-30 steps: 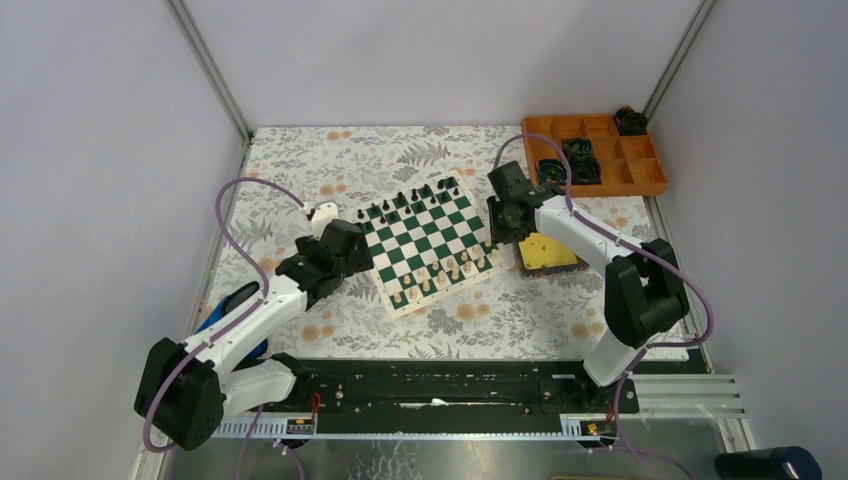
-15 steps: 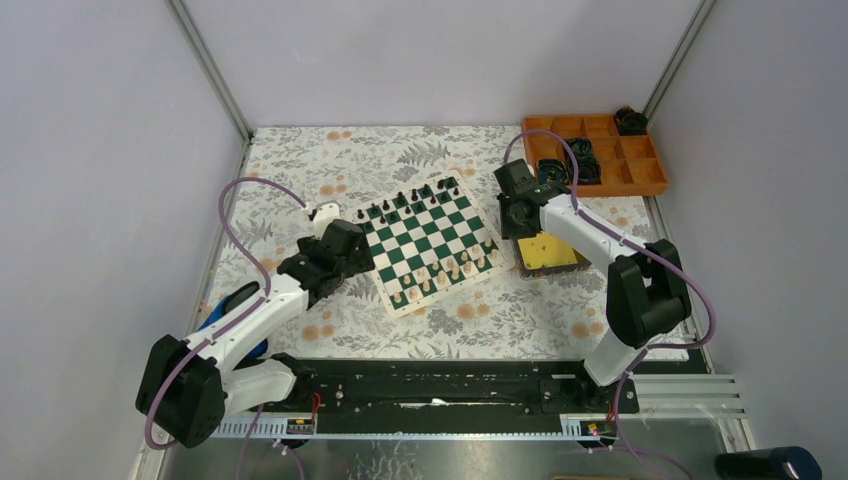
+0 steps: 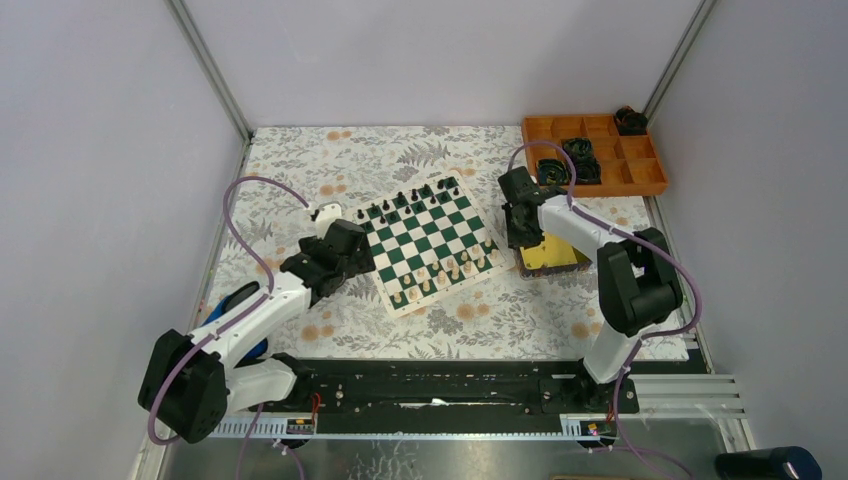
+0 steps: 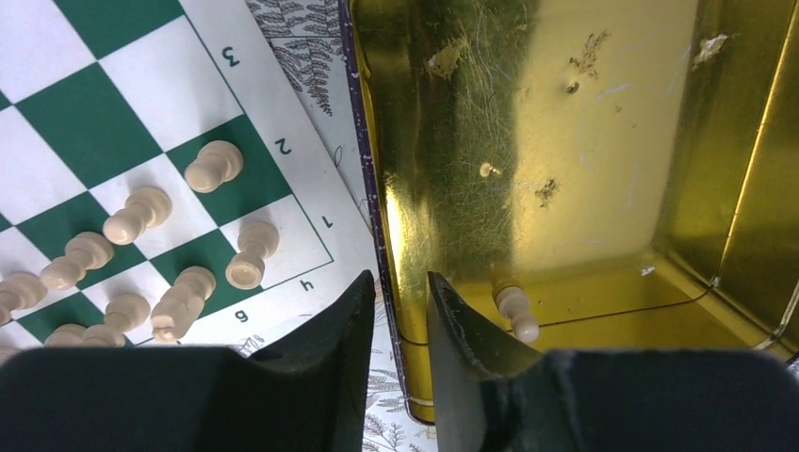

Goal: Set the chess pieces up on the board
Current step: Adjust the chessboard at the center of the board.

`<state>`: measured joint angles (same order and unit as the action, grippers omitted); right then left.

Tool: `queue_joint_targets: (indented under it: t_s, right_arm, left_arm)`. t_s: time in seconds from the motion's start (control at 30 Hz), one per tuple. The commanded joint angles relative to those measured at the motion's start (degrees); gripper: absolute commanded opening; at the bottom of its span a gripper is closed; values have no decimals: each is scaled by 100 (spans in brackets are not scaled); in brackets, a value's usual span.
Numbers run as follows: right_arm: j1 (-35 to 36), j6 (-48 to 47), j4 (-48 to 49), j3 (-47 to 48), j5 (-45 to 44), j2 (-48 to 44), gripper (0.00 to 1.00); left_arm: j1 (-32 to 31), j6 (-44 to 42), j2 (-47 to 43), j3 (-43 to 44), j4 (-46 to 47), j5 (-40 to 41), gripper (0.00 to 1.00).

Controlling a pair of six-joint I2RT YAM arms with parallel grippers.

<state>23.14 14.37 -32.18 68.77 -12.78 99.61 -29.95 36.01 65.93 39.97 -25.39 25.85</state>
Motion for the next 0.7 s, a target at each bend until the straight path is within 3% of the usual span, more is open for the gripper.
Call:
queue_joint_targets:
  t_s: [0.0, 0.4, 0.67]
  right_arm:
    - [-54, -58, 150, -13, 16, 90, 29]
    - [-116, 23, 101, -71, 13, 92, 8]
    - [-140, 261, 33, -281, -17, -149, 1]
  left_arm:
    - [-32, -119, 57, 99, 257, -10, 99]
    - [-36, -134, 104, 112, 249, -36, 99]
    - [-36, -156, 85, 111, 249, -114, 99]
